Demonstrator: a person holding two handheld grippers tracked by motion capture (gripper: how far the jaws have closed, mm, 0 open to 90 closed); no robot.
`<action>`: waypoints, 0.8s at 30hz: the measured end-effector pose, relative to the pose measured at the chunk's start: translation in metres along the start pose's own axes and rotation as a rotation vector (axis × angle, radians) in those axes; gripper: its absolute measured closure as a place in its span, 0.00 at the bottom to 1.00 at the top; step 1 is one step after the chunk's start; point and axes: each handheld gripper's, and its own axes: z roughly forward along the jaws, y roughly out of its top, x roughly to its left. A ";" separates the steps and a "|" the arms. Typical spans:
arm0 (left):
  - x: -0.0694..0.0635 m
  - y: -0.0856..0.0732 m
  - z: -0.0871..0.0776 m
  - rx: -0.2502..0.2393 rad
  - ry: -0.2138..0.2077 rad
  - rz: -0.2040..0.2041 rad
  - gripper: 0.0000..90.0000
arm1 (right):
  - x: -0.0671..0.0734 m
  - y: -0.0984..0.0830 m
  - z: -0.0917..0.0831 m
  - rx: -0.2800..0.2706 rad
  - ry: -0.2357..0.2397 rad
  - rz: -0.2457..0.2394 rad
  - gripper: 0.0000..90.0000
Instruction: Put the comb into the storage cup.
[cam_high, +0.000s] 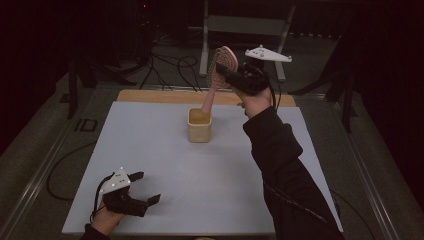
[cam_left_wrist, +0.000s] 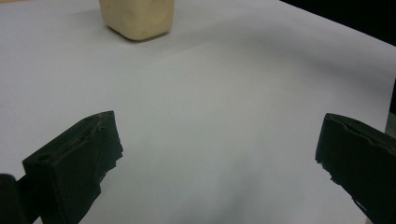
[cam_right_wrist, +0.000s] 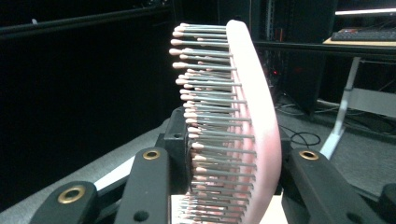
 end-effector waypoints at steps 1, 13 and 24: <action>0.000 0.000 0.000 0.001 -0.001 0.000 0.00 | -0.001 -0.001 0.001 -0.001 0.003 0.000 0.72; 0.000 0.000 0.000 0.001 -0.002 0.002 0.00 | -0.004 -0.018 0.020 0.007 -0.001 0.013 0.72; -0.001 0.000 0.000 -0.004 -0.010 0.003 0.00 | -0.003 -0.028 0.035 0.027 -0.003 0.017 0.72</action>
